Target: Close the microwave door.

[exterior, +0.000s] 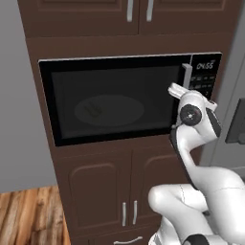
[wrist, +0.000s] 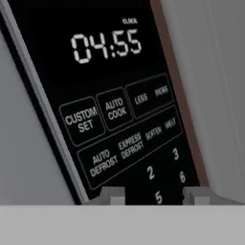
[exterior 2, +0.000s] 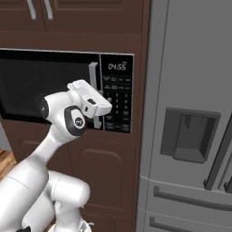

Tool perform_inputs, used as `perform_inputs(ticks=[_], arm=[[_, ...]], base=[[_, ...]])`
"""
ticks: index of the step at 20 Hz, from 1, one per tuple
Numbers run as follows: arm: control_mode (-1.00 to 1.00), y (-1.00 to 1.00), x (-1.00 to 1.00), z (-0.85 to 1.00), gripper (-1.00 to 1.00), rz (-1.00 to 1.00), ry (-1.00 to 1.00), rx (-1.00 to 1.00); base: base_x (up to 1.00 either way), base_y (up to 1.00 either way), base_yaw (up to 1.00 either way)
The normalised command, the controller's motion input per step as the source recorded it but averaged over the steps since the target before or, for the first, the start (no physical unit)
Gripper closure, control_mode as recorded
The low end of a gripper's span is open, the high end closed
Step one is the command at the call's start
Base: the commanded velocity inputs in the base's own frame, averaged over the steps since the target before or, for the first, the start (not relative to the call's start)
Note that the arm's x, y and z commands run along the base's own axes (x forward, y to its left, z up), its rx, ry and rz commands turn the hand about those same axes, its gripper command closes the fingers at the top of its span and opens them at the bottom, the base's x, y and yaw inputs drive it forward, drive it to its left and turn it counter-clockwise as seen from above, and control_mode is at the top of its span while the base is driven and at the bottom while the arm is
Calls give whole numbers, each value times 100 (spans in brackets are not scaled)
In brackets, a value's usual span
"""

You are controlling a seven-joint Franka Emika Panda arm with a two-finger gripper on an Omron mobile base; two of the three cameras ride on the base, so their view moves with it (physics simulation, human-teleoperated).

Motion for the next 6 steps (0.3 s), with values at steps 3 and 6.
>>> perform_inputs(ticks=[3, 6], arm=[[-100, 0, 0, 0, -100, 0, 0, 0], [-100, 0, 0, 0, -100, 0, 0, 0]], base=[[0, 0, 0], [0, 0, 0]])
